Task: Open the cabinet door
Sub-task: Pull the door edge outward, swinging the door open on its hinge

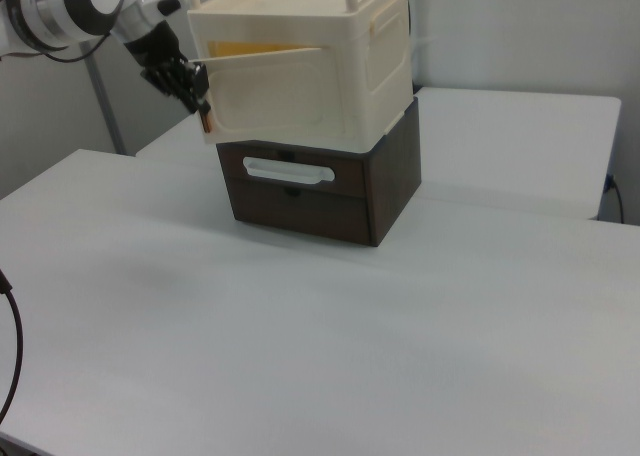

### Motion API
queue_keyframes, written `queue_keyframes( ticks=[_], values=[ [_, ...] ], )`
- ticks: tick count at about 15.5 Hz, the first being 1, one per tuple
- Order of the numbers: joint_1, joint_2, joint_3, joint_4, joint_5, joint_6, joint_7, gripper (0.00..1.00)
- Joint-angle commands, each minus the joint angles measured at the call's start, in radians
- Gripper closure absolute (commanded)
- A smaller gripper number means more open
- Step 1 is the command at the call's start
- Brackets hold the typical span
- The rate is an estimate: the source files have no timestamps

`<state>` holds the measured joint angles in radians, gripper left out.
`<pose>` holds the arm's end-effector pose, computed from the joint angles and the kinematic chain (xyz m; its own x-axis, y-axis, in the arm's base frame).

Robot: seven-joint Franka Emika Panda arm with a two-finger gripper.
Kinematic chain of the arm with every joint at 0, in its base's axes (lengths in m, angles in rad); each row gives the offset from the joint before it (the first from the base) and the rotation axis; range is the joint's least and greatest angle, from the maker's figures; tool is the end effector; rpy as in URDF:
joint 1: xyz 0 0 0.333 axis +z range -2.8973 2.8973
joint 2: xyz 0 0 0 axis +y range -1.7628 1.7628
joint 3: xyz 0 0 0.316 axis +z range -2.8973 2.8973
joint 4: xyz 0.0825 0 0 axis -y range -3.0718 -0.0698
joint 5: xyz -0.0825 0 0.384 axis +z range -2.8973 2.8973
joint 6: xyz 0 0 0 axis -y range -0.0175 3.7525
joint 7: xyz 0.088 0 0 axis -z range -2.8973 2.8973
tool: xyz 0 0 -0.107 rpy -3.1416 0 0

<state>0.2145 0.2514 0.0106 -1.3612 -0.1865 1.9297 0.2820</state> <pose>0.6490 0.1345 0.6119 0.9387 -0.0026 0.3447 -0.0360 -0.9953 0.0903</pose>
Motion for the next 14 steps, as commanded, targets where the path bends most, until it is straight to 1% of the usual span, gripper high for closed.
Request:
queue_keyframes(
  ticks=[1,2,4,5,7,9,12,14],
  values=[
    [-0.023,-0.081,-0.015,-0.061,0.085,-0.173,-0.032,0.19],
    [-0.027,-0.099,-0.017,-0.059,0.093,-0.226,-0.055,0.16],
    [-0.029,-0.121,-0.021,-0.052,0.093,-0.311,-0.082,0.06],
    [-0.030,-0.133,-0.023,-0.052,0.093,-0.343,-0.099,0.05],
    [-0.052,-0.159,-0.024,-0.055,0.093,-0.394,-0.154,0.00],
    [-0.066,-0.187,-0.024,-0.075,0.093,-0.417,-0.170,0.00],
    [-0.073,-0.260,-0.024,-0.200,0.081,-0.403,-0.176,0.00],
    [-0.092,-0.262,-0.024,-0.220,0.079,-0.377,-0.196,0.00]
  ],
)
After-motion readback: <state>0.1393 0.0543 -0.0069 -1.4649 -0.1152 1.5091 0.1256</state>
